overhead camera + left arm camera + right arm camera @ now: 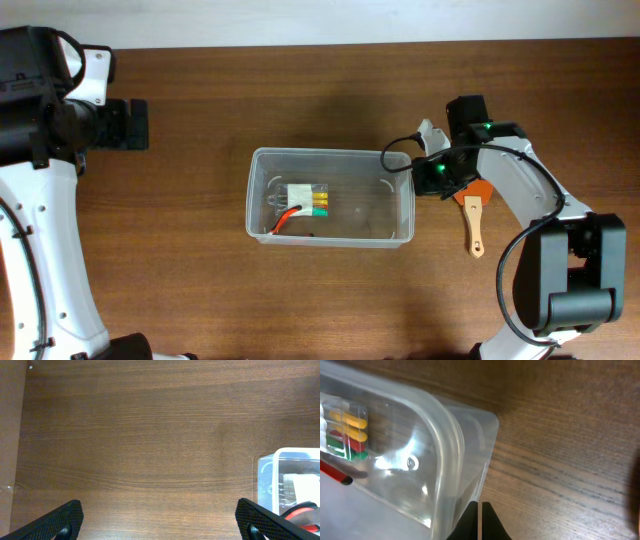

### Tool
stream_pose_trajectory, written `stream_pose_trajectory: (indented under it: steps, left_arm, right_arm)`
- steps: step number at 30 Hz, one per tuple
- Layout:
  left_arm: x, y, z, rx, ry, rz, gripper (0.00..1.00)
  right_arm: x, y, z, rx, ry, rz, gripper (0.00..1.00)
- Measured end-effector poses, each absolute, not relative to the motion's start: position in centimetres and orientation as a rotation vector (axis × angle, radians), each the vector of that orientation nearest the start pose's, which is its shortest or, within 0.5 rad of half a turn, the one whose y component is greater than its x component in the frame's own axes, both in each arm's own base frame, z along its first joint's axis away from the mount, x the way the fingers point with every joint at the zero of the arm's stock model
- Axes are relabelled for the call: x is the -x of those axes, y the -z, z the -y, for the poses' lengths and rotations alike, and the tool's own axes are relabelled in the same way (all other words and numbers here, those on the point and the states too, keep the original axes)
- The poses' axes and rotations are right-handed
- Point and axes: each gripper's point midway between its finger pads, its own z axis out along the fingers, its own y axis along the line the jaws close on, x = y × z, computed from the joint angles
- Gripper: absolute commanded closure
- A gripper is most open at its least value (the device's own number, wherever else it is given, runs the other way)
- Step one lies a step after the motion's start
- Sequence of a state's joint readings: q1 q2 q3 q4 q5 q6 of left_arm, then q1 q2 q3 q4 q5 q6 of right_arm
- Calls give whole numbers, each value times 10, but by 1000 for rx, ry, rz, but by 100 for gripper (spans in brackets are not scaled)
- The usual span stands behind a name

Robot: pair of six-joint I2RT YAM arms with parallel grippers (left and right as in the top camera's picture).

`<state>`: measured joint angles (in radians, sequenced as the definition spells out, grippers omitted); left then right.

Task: Pack container
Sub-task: 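Push the container leftward with the right gripper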

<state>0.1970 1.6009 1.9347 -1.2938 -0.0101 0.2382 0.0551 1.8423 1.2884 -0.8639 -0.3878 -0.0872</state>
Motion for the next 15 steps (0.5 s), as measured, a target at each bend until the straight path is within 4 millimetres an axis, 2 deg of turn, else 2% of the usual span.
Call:
stream_pose_trajectory:
  steps: [15]
  left_arm:
    - [-373, -313, -76, -48, -186, -2541, 1]
  right_arm:
    - [-371, -72, -106, 381, -734, -2794, 95]
